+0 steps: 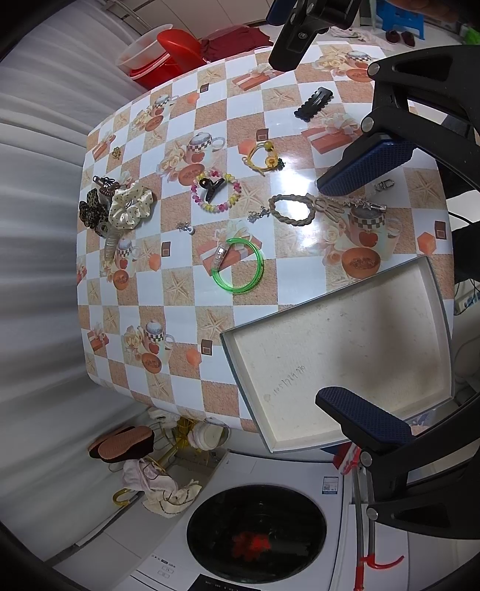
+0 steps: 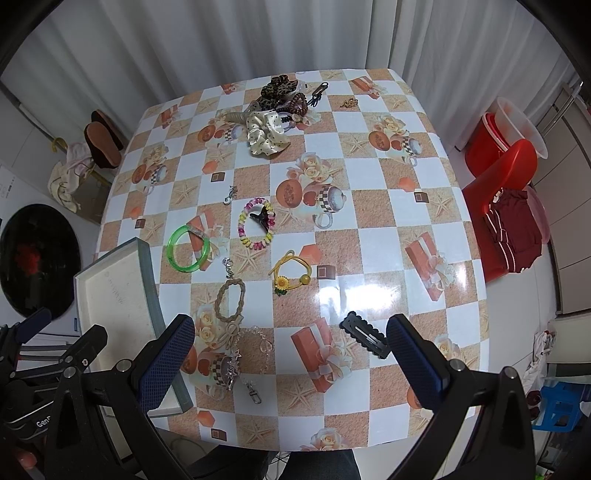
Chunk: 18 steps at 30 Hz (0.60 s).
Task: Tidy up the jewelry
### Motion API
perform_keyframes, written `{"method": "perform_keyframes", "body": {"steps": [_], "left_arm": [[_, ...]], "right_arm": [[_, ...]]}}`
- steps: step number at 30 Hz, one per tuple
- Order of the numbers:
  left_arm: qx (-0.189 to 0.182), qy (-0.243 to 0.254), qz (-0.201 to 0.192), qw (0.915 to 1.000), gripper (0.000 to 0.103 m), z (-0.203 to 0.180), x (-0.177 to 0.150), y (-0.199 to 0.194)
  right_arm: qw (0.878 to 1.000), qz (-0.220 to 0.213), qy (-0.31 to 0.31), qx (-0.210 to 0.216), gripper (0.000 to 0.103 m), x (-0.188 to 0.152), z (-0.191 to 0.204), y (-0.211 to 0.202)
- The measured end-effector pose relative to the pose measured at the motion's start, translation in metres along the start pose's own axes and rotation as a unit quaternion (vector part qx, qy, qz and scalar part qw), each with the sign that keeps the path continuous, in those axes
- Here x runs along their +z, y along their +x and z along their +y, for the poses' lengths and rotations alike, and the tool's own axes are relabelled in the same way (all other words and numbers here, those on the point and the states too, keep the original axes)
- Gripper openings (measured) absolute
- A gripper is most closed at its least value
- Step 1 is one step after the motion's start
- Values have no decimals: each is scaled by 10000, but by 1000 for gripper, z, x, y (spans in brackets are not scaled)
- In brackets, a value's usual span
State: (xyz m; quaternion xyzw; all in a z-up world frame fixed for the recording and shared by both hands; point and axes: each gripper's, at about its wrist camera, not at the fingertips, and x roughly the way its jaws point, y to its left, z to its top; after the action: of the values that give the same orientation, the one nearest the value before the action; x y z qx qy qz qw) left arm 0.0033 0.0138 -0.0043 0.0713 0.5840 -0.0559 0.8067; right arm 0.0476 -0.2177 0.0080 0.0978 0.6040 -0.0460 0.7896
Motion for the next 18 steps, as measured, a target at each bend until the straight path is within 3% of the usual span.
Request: {"method": "perform_keyframes", "body": {"steps": [18], "left_arm": [[19,1,12,10000,103,0,0,0]], "right_arm": [[10000,-6,3,10,103,-5,1,-2]]}}
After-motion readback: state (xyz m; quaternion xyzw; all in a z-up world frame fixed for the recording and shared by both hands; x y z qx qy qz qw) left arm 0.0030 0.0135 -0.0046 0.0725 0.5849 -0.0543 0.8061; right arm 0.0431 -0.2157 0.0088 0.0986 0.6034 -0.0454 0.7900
